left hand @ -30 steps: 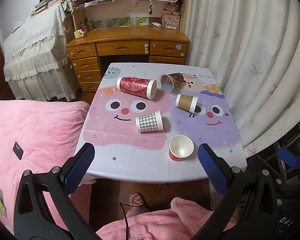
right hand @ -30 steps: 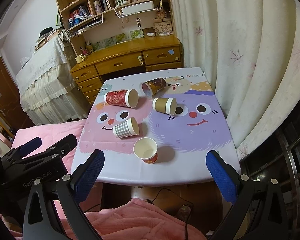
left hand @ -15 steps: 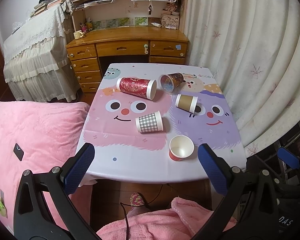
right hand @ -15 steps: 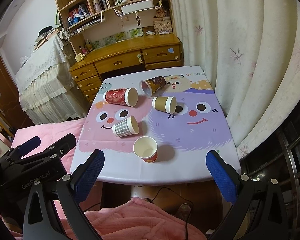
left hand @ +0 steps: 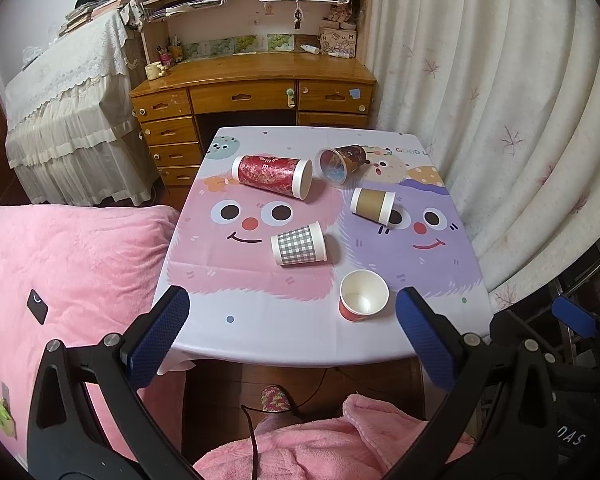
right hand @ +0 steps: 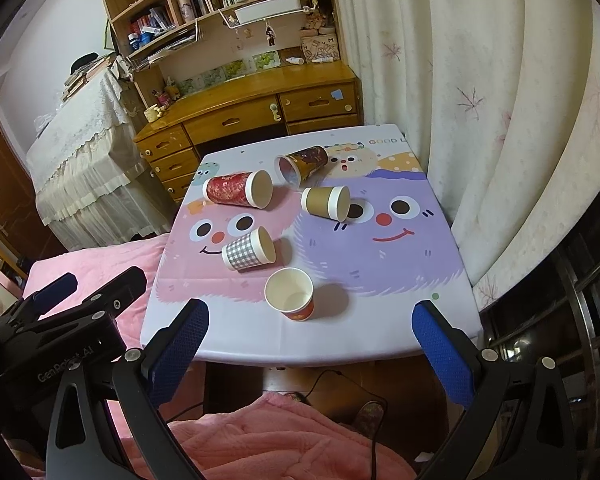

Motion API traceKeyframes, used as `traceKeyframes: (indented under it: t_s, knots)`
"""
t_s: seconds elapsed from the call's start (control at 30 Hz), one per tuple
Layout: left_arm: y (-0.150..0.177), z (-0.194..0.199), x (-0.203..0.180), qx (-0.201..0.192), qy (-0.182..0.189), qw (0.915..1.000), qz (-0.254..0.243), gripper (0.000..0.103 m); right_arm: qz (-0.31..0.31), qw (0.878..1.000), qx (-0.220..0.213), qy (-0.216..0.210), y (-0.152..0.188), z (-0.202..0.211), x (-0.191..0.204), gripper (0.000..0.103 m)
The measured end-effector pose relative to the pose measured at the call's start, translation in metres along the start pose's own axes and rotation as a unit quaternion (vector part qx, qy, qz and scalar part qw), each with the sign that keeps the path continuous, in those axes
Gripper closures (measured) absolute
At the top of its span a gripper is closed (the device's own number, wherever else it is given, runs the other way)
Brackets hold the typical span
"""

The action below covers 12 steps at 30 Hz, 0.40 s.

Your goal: Flip cup upright

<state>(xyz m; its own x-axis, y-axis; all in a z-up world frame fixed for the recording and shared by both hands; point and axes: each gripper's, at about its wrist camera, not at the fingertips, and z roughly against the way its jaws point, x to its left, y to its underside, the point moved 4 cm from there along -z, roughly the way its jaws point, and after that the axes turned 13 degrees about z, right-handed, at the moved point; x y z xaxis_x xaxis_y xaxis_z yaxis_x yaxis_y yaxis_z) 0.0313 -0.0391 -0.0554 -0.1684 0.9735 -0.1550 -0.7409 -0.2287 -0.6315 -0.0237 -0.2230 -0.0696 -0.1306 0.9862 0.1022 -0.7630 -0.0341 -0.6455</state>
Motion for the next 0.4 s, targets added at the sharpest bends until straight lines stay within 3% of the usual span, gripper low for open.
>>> traceKeyframes:
  t_s: [0.4]
  knots:
    - [0.0008,-0.0028,0.0038,-0.003,0.000,1.0000,-0.004,0.001,-0.006,1.000,0.011,-0.001,0.0015,-0.0031,0.0003,0.000]
